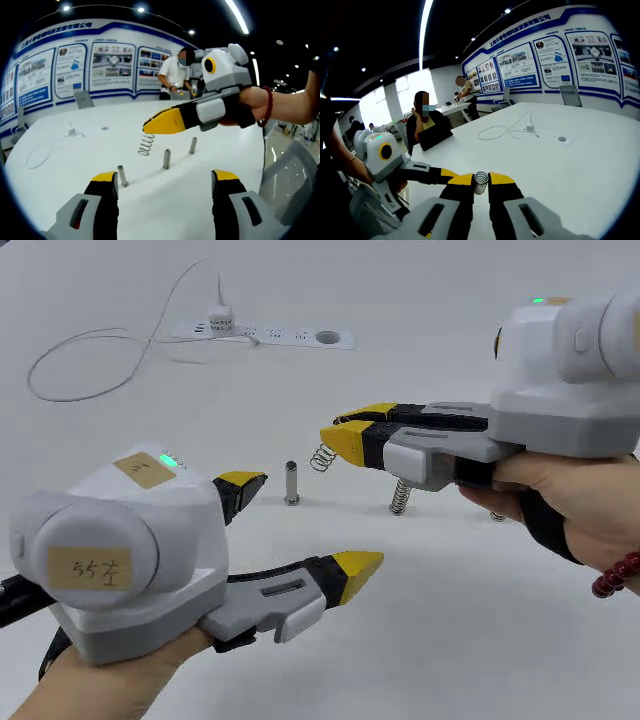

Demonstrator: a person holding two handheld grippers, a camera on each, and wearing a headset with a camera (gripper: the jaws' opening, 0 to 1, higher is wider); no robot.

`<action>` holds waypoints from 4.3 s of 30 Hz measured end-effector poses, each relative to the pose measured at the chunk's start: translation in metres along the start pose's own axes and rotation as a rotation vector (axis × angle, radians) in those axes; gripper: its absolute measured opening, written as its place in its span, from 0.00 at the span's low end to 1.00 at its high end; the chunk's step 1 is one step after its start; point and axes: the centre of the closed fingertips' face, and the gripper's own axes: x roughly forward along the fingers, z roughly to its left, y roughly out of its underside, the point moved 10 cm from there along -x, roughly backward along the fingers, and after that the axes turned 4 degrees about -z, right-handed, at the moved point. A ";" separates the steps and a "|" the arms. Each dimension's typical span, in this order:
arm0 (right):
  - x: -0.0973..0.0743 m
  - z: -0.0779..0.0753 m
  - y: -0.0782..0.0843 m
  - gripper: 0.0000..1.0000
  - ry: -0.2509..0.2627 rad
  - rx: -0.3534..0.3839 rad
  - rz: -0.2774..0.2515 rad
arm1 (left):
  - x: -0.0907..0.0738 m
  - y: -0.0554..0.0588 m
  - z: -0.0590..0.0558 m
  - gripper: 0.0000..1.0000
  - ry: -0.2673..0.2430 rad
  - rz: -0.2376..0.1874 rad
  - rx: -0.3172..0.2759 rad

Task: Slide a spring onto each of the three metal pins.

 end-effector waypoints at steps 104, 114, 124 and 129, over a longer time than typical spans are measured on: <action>0.086 -0.022 0.068 0.12 0.124 -0.243 0.195 | -0.005 0.019 0.010 0.98 0.012 0.049 0.074; 0.085 -0.021 0.069 0.19 0.122 -0.218 0.202 | -0.006 0.018 0.011 0.98 0.010 0.053 0.078; 0.071 -0.014 0.050 0.26 0.117 -0.206 0.158 | -0.006 0.011 0.013 0.99 0.000 0.045 0.066; 0.058 -0.015 0.041 0.29 0.127 -0.198 0.158 | -0.008 0.008 0.014 0.99 -0.005 0.046 0.062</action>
